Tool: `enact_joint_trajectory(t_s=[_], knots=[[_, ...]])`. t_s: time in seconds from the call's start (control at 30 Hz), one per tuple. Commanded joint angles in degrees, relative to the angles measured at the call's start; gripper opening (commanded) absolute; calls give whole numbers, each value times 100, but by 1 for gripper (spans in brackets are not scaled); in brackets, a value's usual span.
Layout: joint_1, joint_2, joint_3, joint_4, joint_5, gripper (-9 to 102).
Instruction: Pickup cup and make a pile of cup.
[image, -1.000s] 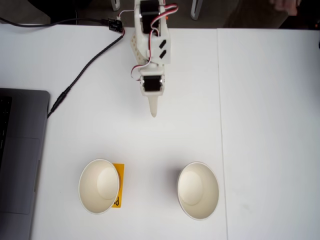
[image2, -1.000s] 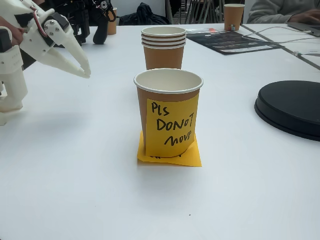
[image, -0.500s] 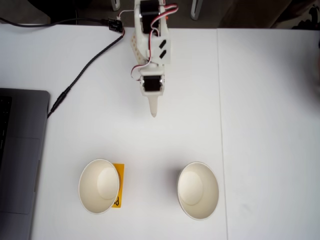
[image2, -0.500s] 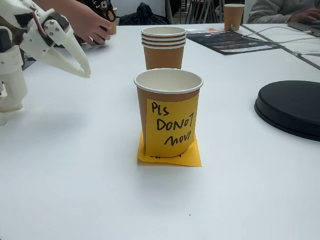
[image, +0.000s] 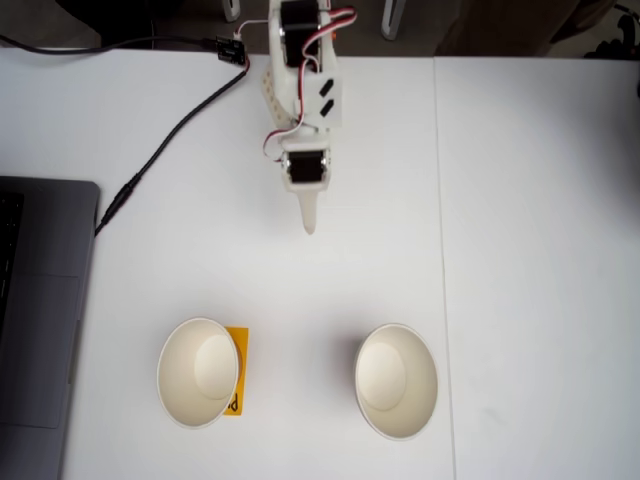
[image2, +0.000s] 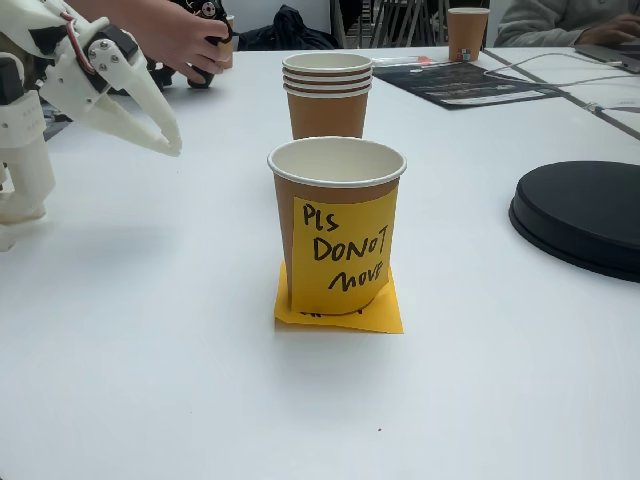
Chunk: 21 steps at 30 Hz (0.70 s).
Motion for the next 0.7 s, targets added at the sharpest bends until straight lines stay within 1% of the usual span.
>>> enact_joint_trajectory(t_s=[0.0,0.27,0.43,0.67], knots=[[26,18,-53,-26,18,-7],[79,-176,-123,-18,18,-7],[79,-949,-510,-26,-18,-7],[88,-2145,-1617,-44,-35,-7]])
